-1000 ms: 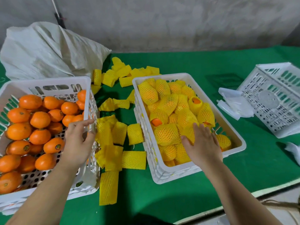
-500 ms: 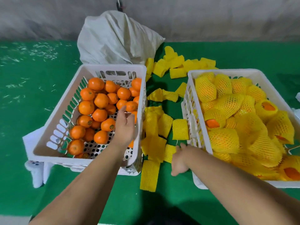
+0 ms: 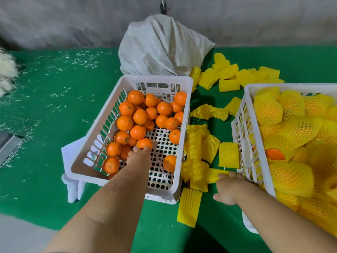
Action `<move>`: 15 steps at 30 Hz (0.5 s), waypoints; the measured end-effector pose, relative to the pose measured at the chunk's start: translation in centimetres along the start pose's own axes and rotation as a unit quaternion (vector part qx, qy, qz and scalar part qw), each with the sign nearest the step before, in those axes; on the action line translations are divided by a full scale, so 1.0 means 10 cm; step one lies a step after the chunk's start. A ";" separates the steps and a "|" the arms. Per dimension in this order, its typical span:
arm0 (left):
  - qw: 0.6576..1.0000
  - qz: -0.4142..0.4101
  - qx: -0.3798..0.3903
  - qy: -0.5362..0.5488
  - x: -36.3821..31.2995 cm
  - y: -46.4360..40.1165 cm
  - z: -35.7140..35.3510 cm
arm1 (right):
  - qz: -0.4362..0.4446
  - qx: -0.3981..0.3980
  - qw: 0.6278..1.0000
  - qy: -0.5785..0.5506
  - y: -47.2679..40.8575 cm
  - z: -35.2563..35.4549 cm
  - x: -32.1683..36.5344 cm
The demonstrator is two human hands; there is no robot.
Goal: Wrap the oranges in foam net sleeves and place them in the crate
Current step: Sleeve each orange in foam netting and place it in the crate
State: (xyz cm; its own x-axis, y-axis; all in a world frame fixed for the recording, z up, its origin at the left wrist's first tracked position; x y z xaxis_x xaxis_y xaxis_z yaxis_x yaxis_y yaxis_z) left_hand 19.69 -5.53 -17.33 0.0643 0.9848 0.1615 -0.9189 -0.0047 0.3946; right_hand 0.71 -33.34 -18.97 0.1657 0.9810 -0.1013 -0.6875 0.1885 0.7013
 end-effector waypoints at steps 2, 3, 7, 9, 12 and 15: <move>1.000 0.016 0.023 0.003 0.03 -0.02 -0.06 | 0.027 -0.087 0.995 -0.034 0.10 0.29 0.08; 0.999 0.021 0.026 -0.021 0.04 -0.02 -0.06 | 0.040 -0.147 0.985 -0.085 0.15 0.45 0.11; 0.999 0.041 -0.024 -0.003 -0.01 -0.03 0.12 | 0.115 -0.307 0.867 -0.374 0.46 0.95 0.05; 0.983 0.058 -0.084 0.150 -0.07 -0.01 0.31 | 0.148 -0.361 0.803 -0.451 0.61 1.12 -0.14; 0.843 0.049 -0.176 0.506 -0.17 0.13 0.68 | 0.142 -0.450 0.769 -0.432 0.77 1.28 -0.40; 0.711 -0.042 -0.232 0.662 -0.37 0.55 1.17 | 0.143 -0.458 0.738 -0.474 0.80 1.29 -0.45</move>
State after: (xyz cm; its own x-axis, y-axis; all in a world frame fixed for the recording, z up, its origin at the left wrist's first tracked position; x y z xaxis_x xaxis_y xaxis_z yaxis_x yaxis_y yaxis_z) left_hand 18.94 -11.19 -5.21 -0.0143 0.2793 -0.9601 -0.9825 -0.1821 -0.0383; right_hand 3.59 -36.86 -3.83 0.0431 0.5947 0.8028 -0.9074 0.3596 -0.2177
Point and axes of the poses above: each hand's wrist, its own y-axis away from the middle knuckle, its own z-axis out of the back of the hand, x = y × z, the point moved 9 cm from there along -y, towards the middle knuckle, and after that the axes turned 11 degrees about -x, right-handed, at the moved point
